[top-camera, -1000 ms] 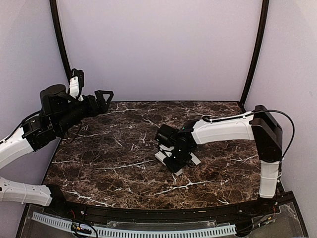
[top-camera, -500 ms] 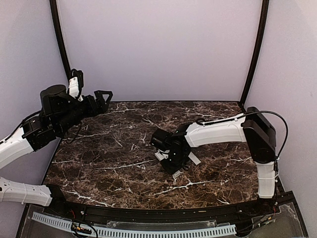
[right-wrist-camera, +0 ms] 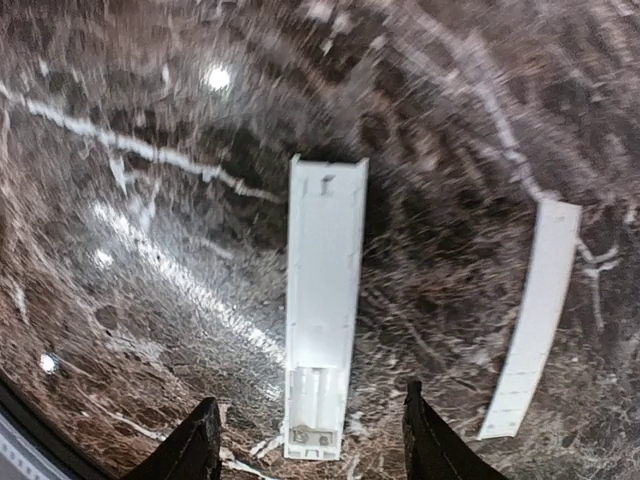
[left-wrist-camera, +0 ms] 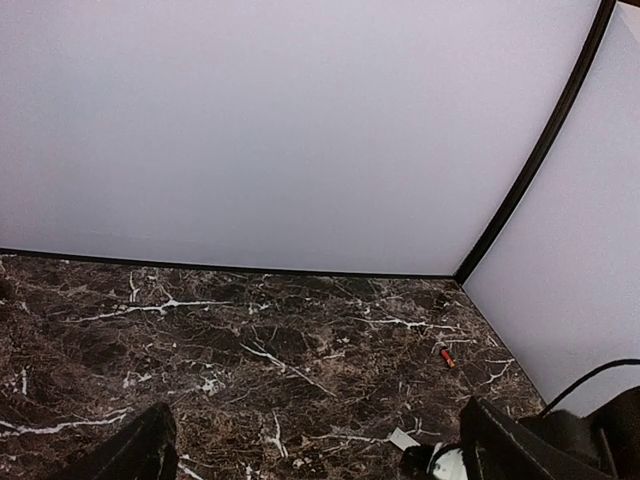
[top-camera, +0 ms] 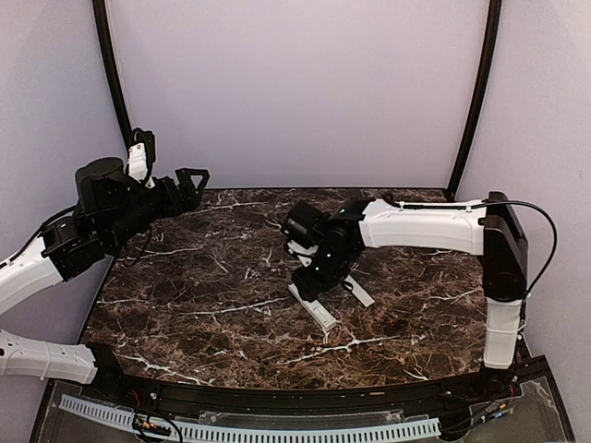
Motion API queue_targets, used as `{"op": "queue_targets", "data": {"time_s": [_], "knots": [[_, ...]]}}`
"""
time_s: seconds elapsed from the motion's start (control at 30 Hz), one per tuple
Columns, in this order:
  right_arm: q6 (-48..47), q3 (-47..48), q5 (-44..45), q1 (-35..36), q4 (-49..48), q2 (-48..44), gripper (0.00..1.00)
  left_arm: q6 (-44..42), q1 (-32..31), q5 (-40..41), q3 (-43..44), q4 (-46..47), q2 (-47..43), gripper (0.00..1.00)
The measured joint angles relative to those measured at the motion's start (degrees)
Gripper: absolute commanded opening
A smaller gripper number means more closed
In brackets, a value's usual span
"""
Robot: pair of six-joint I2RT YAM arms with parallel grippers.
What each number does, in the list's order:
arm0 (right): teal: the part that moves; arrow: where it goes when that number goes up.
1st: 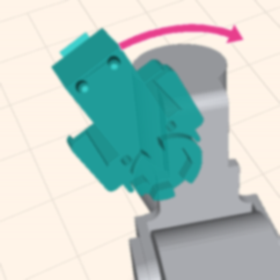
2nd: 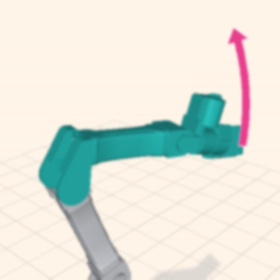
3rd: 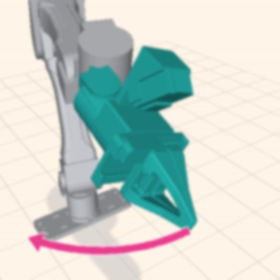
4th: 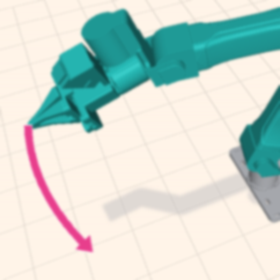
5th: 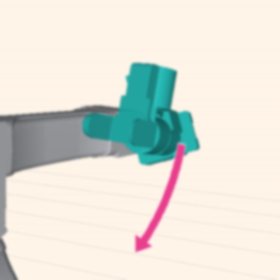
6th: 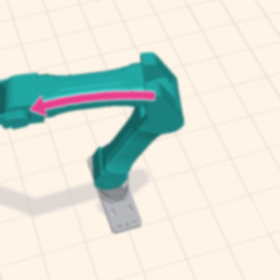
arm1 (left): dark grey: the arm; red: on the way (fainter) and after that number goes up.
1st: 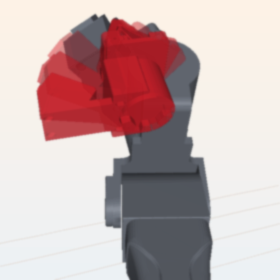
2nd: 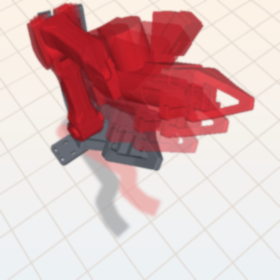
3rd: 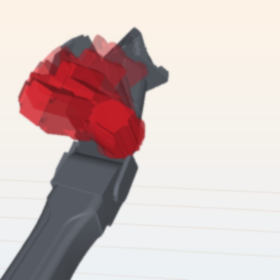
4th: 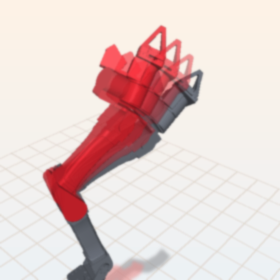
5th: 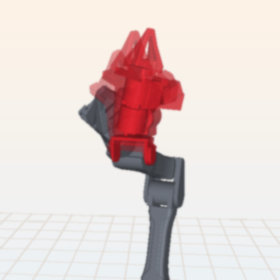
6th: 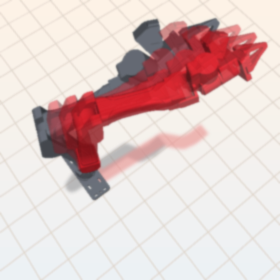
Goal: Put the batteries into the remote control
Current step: Place the remote control without batteries at the center of the board, then pick up the battery at the center of the board.
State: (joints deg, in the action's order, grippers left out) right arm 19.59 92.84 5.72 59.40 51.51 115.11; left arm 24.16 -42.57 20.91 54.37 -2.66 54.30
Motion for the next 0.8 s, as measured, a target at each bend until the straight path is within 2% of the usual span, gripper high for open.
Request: {"op": "queue_targets", "data": {"time_s": [0.1,0.23,0.4,0.5,0.8], "knots": [[-1.16,1.07,0.59,-4.13,-0.15,-5.14,0.36,-0.24,0.07,0.04,0.00,0.00,0.20,0.98],[-3.02,1.44,2.40,-14.82,-1.29,-9.75,0.27,-0.79,0.22,0.04,0.00,-0.02,0.72,0.98],[-5.66,0.57,3.15,-29.64,-3.72,-8.17,0.26,-1.62,0.46,0.17,-0.02,-0.04,1.31,0.98],[-7.06,1.14,2.84,-35.43,-4.35,-4.98,0.24,-2.23,0.63,0.28,-0.02,-0.04,1.55,0.98],[-10.34,4.35,3.02,-43.95,-5.99,5.95,0.17,-4.04,1.22,0.59,0.00,-0.79,2.71,0.98]]}}
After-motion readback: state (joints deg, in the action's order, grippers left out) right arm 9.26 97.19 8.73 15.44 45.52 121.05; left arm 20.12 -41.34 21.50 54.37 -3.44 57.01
